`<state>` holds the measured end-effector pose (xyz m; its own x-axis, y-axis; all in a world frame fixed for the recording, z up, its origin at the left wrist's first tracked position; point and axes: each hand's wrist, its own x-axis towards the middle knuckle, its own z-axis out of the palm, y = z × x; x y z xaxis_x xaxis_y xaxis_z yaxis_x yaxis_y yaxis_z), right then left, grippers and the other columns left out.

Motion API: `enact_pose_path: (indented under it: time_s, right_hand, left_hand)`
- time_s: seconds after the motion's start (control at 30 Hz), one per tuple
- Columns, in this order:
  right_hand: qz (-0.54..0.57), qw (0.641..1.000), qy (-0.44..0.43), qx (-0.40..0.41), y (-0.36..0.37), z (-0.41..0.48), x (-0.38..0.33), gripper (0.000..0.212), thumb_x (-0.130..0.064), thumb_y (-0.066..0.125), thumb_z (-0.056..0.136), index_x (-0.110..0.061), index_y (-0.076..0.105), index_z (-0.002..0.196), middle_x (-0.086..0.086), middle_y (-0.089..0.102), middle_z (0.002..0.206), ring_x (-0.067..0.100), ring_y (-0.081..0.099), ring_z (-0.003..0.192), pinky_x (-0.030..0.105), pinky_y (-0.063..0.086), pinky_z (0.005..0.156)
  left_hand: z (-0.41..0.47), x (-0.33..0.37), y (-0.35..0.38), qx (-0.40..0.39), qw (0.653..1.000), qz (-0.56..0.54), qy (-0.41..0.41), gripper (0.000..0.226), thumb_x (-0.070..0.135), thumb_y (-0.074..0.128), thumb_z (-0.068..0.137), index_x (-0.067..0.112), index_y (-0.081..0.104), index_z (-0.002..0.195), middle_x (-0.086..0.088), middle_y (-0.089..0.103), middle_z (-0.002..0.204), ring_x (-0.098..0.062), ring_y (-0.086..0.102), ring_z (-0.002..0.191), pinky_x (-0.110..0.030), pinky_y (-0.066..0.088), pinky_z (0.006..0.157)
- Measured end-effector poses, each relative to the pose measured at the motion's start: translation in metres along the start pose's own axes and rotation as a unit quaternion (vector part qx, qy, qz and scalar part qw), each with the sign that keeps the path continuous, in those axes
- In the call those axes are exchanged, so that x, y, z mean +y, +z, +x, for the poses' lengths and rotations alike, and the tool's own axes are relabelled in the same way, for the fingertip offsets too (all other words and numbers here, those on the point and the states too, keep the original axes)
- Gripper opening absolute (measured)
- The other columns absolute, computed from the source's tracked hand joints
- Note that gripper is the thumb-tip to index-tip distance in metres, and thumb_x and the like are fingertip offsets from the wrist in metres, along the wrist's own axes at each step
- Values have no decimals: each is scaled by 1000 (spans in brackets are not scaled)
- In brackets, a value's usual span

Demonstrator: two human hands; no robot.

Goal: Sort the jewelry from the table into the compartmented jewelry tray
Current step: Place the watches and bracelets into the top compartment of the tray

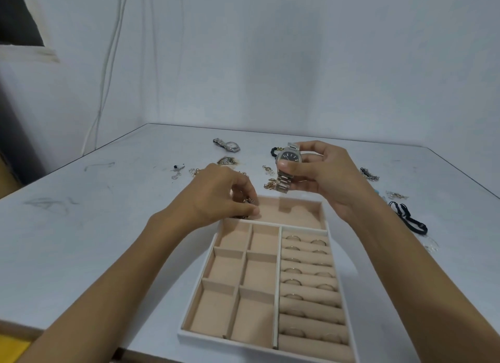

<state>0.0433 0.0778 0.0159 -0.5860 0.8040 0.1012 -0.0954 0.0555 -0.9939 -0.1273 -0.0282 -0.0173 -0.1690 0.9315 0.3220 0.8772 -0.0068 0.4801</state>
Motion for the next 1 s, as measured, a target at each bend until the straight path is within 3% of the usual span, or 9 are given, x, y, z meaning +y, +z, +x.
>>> enact_pose_path:
  time_s: [0.13, 0.27, 0.5, 0.63, 0.77, 1.0]
  right_hand:
    - [-3, 1000, 1, 2, 0, -1, 0, 46, 2, 78, 72, -3, 60, 113, 13, 72, 93, 21, 70, 66, 28, 57, 56]
    - [-5, 1000, 3, 0, 1, -1, 0, 45, 3, 77, 73, -2, 59, 114, 14, 72, 93, 21, 69, 66, 28, 57, 56]
    - [-24, 1000, 8, 0, 2, -2, 1, 43, 2, 77, 73, -3, 60, 112, 17, 72, 98, 20, 70, 67, 28, 58, 56]
    - [-33, 999, 11, -6, 4, -2, 3, 43, 2, 78, 72, -2, 60, 111, 17, 72, 97, 18, 69, 65, 27, 58, 54]
    - [-34, 999, 15, -8, 6, -3, 4, 44, 4, 77, 73, -1, 58, 112, 16, 71, 94, 19, 68, 63, 28, 59, 55]
    - [-38, 999, 23, -7, 6, -2, 6, 49, 4, 78, 71, 1, 58, 116, 16, 71, 91, 20, 67, 60, 27, 58, 52]
  left_hand:
    - [0, -7, -2, 3, 998, 56, 12, 17, 47, 77, 70, 36, 74, 81, 13, 67, 73, -3, 54, 83, -21, 41, 65]
    - [1, -14, -7, 25, 998, 65, -2, 8, 43, 74, 74, 37, 71, 72, 14, 64, 88, -8, 55, 87, -33, 45, 74]
    - [1, -23, -12, 20, 994, 108, 7, 4, 46, 68, 79, 43, 66, 76, 15, 60, 96, -11, 53, 93, -33, 41, 74]
    - [2, -21, -11, 10, 996, 84, 23, 37, 67, 45, 73, 44, 68, 90, 17, 60, 97, -5, 52, 91, -29, 35, 73]
    - [1, -19, -10, -14, 993, 112, 45, 13, 48, 62, 84, 44, 70, 94, 14, 62, 99, -5, 48, 92, -29, 29, 74]
    - [2, -22, -12, -2, 994, 102, 38, 9, 42, 68, 82, 42, 74, 88, 14, 69, 95, -2, 46, 85, -14, 31, 69]
